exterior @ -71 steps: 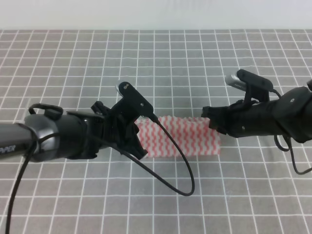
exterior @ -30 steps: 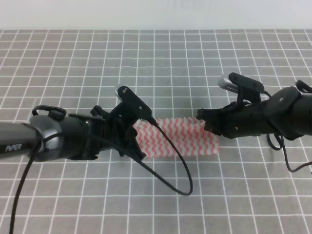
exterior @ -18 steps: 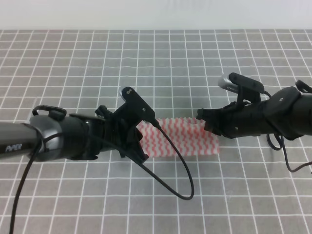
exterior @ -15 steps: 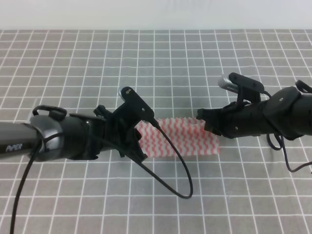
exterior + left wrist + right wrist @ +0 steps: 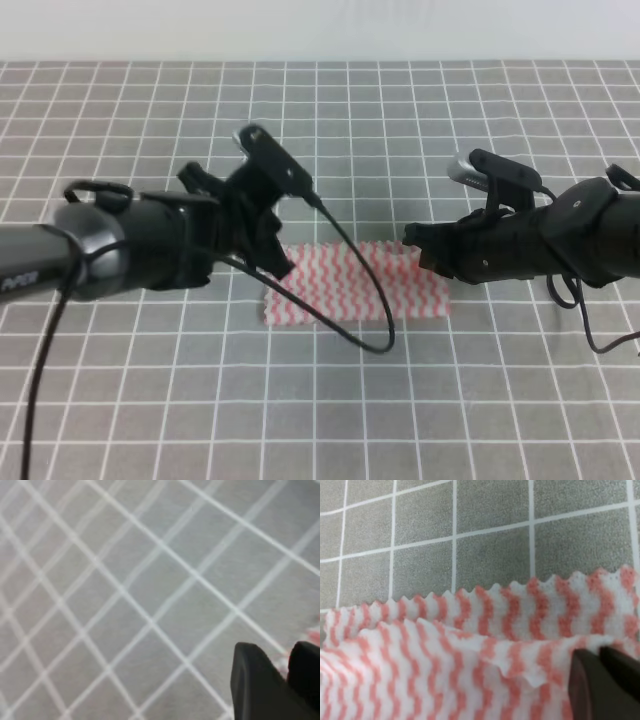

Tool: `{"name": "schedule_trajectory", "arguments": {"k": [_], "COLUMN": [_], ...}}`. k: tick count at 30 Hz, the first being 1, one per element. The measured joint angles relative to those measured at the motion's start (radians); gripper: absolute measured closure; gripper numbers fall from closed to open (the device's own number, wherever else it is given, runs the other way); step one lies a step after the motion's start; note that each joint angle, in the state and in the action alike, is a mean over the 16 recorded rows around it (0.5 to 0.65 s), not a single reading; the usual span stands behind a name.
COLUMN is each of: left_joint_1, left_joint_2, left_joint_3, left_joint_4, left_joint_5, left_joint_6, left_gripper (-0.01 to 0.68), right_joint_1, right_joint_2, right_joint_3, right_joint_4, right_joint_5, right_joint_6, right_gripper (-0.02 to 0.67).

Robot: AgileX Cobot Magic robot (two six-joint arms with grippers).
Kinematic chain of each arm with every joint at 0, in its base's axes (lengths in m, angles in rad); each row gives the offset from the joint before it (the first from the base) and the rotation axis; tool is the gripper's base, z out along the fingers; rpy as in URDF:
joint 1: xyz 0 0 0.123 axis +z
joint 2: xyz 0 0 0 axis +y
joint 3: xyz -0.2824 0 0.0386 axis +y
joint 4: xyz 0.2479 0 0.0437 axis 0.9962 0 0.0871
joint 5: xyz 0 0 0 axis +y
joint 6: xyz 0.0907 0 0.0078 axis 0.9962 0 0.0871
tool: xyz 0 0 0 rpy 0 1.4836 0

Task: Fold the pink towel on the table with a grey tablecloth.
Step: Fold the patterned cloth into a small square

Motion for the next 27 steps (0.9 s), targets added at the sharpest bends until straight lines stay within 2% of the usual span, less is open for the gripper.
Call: {"name": "schedule_trajectory", "arguments": {"k": [6, 14, 20, 27], "left_joint_1": [0.0, 0.0, 0.0, 0.0], "left_joint_2": [-0.032, -0.024, 0.028, 0.083], "left_joint_3": [0.0, 0.042, 0.07, 0.074], "left_joint_4": [-0.001, -0.007, 0.003, 0.014], "left_joint_5": [0.027, 0.197, 0.296, 0.308], "left_joint_6": [-0.087, -0.182, -0.18, -0.164], "left_gripper": [0.566, 0.642, 0.673, 0.673], "right_joint_1": [0.0, 0.0, 0.0, 0.0], "right_joint_2": [-0.001, -0.002, -0.001, -0.002], "right_joint_3": [0.0, 0.0, 0.0, 0.0], "right_joint_4": [0.0, 0.0, 0.0, 0.0], "right_joint_5": [0.0, 0.0, 0.0, -0.025], "right_joint_6": [0.0, 0.0, 0.0, 0.0], "right_gripper": [0.661, 0.661, 0.647, 0.547]}}
